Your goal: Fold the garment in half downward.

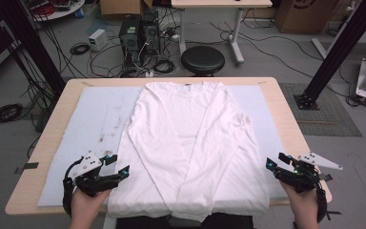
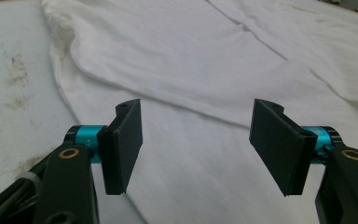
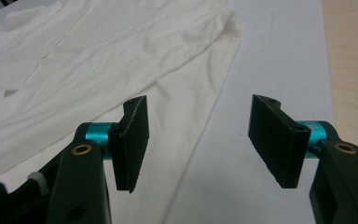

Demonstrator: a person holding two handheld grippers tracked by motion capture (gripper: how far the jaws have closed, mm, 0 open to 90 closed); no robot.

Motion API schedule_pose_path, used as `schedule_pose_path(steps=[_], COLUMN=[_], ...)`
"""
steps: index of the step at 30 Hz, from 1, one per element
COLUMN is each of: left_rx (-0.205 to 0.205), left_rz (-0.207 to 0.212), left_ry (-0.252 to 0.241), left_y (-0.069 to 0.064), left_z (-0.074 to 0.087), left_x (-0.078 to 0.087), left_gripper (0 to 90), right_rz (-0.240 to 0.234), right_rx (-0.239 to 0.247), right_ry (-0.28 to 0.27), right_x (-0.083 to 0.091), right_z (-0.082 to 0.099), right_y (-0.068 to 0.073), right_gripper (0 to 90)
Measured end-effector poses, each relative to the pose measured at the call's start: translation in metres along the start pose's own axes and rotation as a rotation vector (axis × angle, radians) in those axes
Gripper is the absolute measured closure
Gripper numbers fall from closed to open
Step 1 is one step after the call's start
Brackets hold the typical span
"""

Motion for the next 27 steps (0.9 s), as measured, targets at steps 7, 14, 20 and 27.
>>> schedule_pose_path(steps=[7, 14, 20, 27], left_rx=[0.019, 0.058, 0.092, 0.109], left_rz=[-0.031, -0.11, -0.14, -0.149], left_ry=[0.023, 0.11, 0.122, 0.121], left_y=[0.0, 0.001, 0.002, 0.002], left_z=[0.011, 0.033, 0.04, 0.039], left_x=[0.005, 0.005, 0.006, 0.005], left_gripper=[35.5, 42.2, 42.8, 45.2], right_rz=[-0.002, -0.012, -0.007, -0.001], right_rx=[0.028, 0.06, 0.048, 0.059], right_ry=[0.033, 0.1, 0.169, 0.191], right_x=[-0.001, -0.005, -0.008, -0.011], right_z=[0.008, 0.022, 0.037, 0.041], right_y=[0.003, 0.005, 0.008, 0.014], right_gripper=[42.8, 54.2, 58.2, 57.3])
Point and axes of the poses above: each handheld gripper's, and its own axes: x roughly backward along the jaws, z roughly out of its underside, y roughly to its left, the point moved 8 cm from there along -x, roughly forward along the jaws, and after that the axes turned 1 degree about -y, right-handed, at the moved point
